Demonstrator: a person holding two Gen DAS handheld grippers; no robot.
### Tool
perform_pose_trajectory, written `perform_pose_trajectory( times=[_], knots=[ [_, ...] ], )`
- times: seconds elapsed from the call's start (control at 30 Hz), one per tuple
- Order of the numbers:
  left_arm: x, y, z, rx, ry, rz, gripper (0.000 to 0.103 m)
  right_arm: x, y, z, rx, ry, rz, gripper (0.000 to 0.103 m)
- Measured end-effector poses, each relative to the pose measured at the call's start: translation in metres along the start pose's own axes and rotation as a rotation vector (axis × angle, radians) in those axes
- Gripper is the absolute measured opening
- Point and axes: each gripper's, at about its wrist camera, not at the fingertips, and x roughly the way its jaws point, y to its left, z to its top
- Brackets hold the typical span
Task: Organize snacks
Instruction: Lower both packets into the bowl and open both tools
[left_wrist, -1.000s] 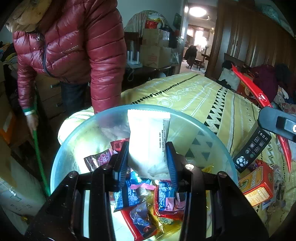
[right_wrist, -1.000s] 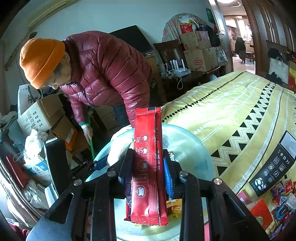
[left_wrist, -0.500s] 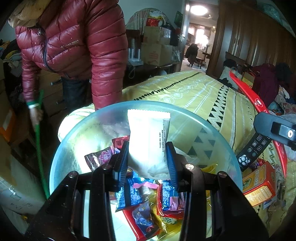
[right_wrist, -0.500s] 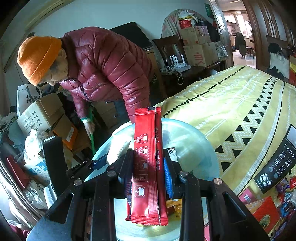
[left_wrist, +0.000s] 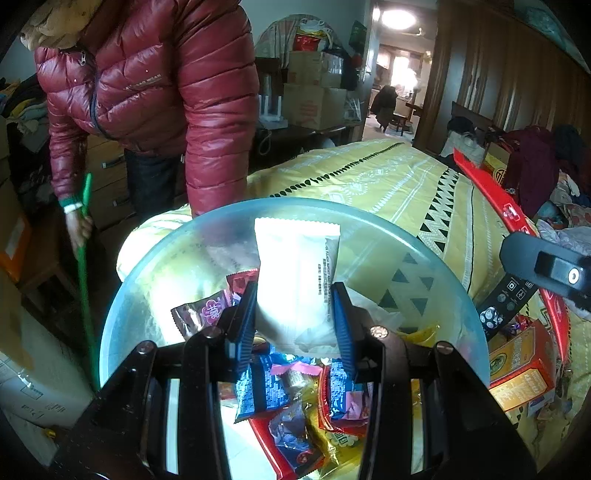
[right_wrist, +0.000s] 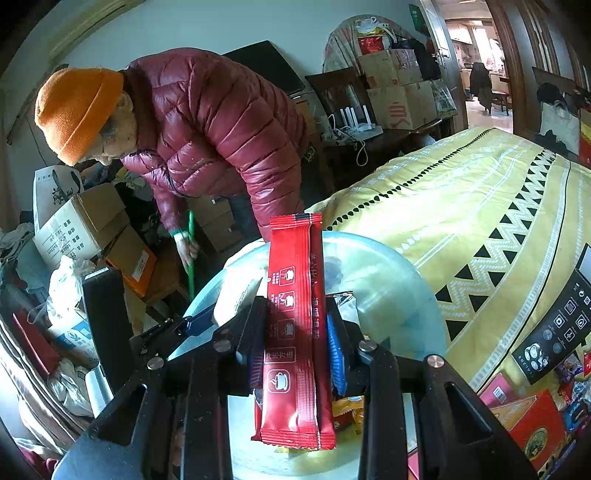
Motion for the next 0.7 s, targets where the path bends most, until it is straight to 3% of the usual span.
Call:
perform_pose_trajectory(
  times=[0.7],
  knots=[
    [0.001,0.012,-0.003,-0.002,0.021,0.003,0.039,0.012,0.008,-0.004,0.008,0.006,0.012,0.033]
  ],
)
